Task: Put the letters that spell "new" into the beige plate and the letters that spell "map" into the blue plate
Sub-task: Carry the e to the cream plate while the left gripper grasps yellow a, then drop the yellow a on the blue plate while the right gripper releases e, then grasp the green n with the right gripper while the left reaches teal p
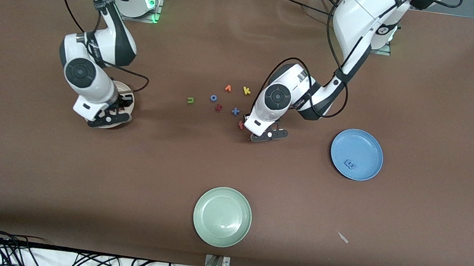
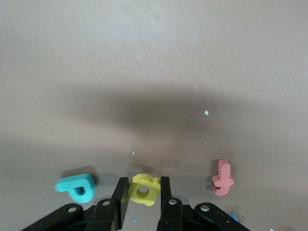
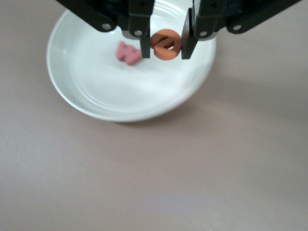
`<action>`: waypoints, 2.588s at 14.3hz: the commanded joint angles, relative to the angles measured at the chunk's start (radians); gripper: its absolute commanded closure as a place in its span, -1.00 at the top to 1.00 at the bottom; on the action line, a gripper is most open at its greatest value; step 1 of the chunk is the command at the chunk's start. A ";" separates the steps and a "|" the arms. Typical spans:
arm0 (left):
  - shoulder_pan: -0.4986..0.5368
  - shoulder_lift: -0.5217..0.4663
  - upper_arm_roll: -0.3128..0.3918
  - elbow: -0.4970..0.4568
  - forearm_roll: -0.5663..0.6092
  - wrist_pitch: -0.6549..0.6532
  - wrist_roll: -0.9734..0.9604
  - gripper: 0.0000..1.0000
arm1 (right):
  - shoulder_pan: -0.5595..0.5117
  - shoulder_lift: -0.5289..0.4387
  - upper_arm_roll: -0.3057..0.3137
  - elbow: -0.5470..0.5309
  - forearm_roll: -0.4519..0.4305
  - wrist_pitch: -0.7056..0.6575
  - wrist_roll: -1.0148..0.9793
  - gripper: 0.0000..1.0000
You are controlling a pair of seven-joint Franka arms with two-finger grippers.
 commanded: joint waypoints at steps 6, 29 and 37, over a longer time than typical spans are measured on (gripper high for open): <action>0.102 -0.119 0.015 -0.004 0.174 -0.198 0.132 -0.96 | 0.008 -0.055 -0.020 -0.083 0.166 0.030 -0.047 1.00; 0.457 -0.126 -0.115 -0.021 0.142 -0.338 0.571 1.00 | 0.229 0.158 0.217 -0.016 0.174 0.251 0.590 0.90; 0.365 -0.065 -0.259 -0.029 0.158 -0.256 0.361 1.00 | 0.232 0.163 0.215 -0.023 0.155 0.248 0.582 0.20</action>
